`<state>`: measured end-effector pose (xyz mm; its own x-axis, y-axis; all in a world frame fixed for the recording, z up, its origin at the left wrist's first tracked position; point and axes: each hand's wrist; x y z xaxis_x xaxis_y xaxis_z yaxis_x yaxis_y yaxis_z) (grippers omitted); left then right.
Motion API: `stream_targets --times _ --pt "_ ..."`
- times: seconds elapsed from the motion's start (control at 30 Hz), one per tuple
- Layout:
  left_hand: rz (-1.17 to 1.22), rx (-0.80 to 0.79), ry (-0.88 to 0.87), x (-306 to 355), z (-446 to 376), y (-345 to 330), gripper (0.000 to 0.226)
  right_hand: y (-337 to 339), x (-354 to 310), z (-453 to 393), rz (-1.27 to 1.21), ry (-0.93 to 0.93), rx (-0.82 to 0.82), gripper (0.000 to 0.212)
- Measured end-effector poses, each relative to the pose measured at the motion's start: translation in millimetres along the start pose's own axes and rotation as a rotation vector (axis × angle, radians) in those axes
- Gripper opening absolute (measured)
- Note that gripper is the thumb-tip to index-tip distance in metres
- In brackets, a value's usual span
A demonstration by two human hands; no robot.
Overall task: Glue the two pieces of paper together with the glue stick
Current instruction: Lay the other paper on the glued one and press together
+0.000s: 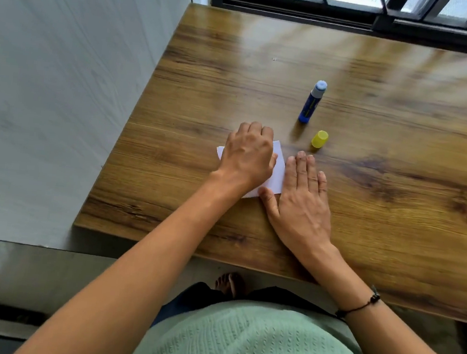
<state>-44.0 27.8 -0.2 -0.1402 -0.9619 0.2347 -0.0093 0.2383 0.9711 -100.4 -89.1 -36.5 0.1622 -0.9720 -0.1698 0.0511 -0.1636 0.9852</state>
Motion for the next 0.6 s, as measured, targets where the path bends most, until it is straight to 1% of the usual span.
stream_targets --times 0.1,0.17,0.33,0.4,0.5,0.6 --pt "-0.021 0.021 0.034 4.3 -10.6 2.6 0.036 -1.5 -0.2 -1.0 0.002 0.004 -0.014 0.084" --pt "-0.020 -0.004 0.058 5.4 -14.7 5.7 0.033 -2.5 0.6 -1.2 0.003 0.006 -0.020 0.083" --pt "0.083 -0.184 0.182 6.1 -25.8 15.0 0.030 -3.8 1.2 -2.6 0.006 0.017 -0.020 0.077" --pt "0.193 -0.269 0.229 5.9 -28.0 19.1 0.034 -4.0 1.7 -2.7 0.006 0.021 -0.016 0.077" --pt "0.417 -0.411 0.317 2.3 -27.2 29.2 0.039 -4.3 2.5 -2.4 -0.016 0.031 -0.009 0.078" --pt "0.502 -0.513 0.325 -3.3 -25.7 36.8 0.029 -4.3 2.9 -2.1 -0.055 0.037 0.010 0.077"
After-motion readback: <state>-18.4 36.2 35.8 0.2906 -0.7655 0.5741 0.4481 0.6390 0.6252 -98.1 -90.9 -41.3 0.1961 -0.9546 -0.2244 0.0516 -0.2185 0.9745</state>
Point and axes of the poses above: each hand's wrist, its own z-axis away from the middle knuckle, its own y-axis out of the back of the hand, x = y × z
